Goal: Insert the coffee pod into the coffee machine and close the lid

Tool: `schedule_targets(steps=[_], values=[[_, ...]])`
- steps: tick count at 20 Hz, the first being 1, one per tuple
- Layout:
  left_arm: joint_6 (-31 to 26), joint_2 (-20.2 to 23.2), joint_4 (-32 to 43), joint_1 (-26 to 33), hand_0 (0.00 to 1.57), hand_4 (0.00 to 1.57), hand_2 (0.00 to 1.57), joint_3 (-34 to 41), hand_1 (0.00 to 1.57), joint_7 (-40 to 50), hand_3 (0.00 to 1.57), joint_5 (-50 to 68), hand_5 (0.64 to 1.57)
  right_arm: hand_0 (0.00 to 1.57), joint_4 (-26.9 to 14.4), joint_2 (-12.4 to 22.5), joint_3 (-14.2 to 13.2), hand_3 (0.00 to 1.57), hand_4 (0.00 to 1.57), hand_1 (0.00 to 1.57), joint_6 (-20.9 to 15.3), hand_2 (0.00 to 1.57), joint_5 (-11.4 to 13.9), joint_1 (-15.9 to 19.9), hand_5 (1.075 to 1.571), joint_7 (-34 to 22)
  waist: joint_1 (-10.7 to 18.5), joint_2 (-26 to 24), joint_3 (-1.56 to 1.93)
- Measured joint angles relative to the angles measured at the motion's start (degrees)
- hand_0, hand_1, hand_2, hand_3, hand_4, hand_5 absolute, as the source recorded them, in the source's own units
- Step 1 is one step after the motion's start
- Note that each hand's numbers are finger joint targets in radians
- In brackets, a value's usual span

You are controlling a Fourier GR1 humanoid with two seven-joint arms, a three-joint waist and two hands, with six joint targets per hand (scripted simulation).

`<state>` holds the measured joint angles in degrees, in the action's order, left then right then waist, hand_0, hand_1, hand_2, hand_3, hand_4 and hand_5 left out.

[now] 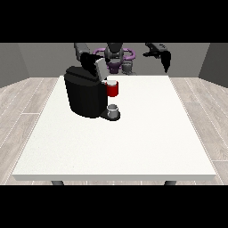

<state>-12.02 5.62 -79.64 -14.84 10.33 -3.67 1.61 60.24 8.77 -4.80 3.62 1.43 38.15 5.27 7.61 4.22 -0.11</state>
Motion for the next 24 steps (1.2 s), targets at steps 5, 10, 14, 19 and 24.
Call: schedule_targets(steps=[5,10,14,19,24], values=[[-0.3,1.6,2.6,0.3,0.0,0.15,0.0,1.1,0.0,-2.4,0.0,0.3,1.571,0.0,-0.5,-1.2,2.0,0.0,0.0,0.0,-0.2,0.0,1.8,2.6,1.571,-2.1,-0.4,0.3,0.06],[0.1,1.5,3.2,-0.2,0.0,0.17,0.0,0.8,0.0,-1.7,0.0,0.6,1.571,0.0,-1.2,-3.1,4.1,0.0,0.15,0.0,-2.0,0.0,4.7,5.1,1.571,-2.9,0.1,0.0,0.09],[0.3,1.3,3.0,-1.4,0.0,0.0,0.0,0.3,0.0,-0.8,0.0,1.1,1.571,0.0,-2.6,-3.4,4.4,0.0,0.14,0.0,-2.4,0.0,6.1,7.7,1.571,-3.4,0.5,0.2,0.09],[1.1,0.6,1.2,-0.9,0.0,0.19,0.0,-1.1,0.0,-1.8,0.0,0.5,1.571,0.0,-3.5,-3.7,3.8,0.0,0.03,0.0,-2.1,0.0,6.2,8.4,1.571,-2.1,0.6,-0.5,0.09],[1.4,-0.2,1.4,0.7,0.0,0.19,0.0,-1.6,0.0,-3.7,0.0,0.5,1.571,0.0,-1.6,-6.1,5.1,0.0,0.35,0.0,0.1,0.0,5.1,6.2,1.571,0.6,-1.2,-2.6,0.1]])
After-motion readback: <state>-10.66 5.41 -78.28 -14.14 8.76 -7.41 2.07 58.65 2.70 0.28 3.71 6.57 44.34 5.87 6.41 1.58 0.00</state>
